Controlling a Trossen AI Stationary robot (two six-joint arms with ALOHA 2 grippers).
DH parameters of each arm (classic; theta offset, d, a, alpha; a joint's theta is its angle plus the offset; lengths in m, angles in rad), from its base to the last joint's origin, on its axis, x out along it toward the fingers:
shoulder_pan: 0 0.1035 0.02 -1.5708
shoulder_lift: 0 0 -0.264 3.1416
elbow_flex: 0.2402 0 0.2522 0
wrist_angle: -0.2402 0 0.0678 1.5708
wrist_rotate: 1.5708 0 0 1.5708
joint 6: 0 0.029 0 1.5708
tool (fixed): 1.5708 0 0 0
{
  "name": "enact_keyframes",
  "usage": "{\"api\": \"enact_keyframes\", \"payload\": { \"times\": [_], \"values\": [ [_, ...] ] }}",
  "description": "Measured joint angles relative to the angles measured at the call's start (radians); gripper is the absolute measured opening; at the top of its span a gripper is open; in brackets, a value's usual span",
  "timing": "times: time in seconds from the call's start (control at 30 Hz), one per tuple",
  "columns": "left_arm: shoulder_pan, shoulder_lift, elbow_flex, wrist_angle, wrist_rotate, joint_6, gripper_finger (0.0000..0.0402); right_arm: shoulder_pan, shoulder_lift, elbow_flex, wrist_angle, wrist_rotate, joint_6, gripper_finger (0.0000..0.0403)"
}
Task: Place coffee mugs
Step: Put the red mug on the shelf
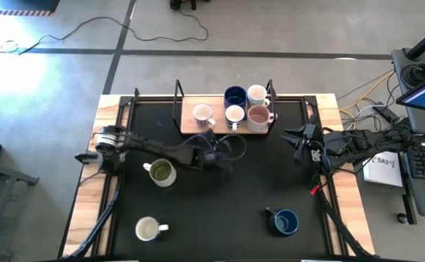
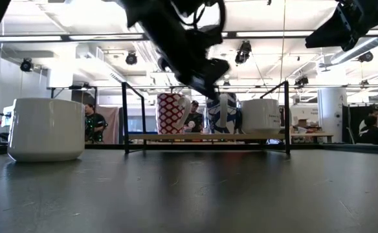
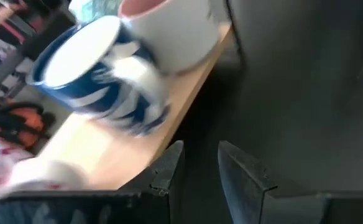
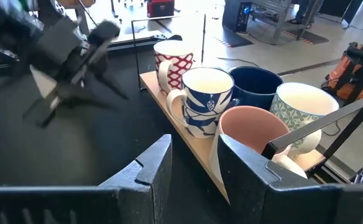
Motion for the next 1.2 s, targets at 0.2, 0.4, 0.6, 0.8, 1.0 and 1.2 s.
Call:
{"api": "enact_keyframes", "payload": {
  "times": [0.2,0.4,0.6,0.8,1.0,1.2],
  "values": [
    [0.064,-0.096,0.088,-0.323,0.176,0.005,0.0082,0.000,0.000,0.000,0.000,0.000,0.000,0.0121],
    [0.134,-0.189,0.093,-0.409,0.329,0.133,0.0082,0.000,0.000,0.000,0.000,0.000,0.000,0.0121],
    [0.217,-0.244,0.091,-0.474,0.431,0.254,0.0082,0.000,0.000,0.000,0.000,0.000,0.000,0.0121],
    [0.284,-0.276,0.093,-0.580,0.487,0.316,0.0082,0.000,0.000,0.000,0.000,0.000,0.000,0.0121],
    [0.334,-0.278,0.093,-0.580,0.488,0.394,0.0082,0.000,0.000,0.000,0.000,0.000,0.000,0.0121],
    [0.365,-0.250,0.093,-0.571,0.505,0.418,0.0082,0.000,0.000,0.000,0.000,0.000,0.000,0.0121]
  ]
}}
